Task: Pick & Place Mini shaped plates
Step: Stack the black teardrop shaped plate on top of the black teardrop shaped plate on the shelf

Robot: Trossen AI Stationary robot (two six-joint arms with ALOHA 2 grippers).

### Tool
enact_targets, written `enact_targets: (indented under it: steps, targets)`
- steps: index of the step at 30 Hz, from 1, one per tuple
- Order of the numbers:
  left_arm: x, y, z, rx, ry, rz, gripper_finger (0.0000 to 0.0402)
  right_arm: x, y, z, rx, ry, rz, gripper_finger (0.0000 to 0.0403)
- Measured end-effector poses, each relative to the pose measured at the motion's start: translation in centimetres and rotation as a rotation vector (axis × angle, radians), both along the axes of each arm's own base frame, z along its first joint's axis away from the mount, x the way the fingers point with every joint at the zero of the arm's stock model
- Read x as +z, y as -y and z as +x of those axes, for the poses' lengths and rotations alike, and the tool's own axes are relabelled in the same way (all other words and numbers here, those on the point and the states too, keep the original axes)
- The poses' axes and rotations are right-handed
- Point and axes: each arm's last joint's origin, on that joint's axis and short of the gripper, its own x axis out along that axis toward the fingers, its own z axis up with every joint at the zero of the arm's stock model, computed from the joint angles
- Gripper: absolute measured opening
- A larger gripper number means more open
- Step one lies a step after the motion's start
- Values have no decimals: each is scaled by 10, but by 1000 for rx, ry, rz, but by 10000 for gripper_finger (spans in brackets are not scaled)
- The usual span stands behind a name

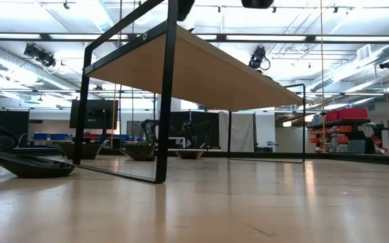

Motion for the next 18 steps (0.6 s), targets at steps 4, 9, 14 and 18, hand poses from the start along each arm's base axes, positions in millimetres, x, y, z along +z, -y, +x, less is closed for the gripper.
enact_targets:
  steps: [4, 9, 14, 18]
  targets:
    - [0, 0, 0, 0, 0, 0, 25, 6, -1, 15, -21, 14, -7, 0]
    - [0, 0, 0, 0, 0, 0, 25, 3, 3, 25, -36, 12, -10, 0]
    - [0, 0, 0, 0, 0, 0, 25, -13, 5, 29, -56, -70, -31, 0]
    - [0, 0, 0, 0, 0, 0, 25, -24, 3, 34, -74, -103, -46, 0]
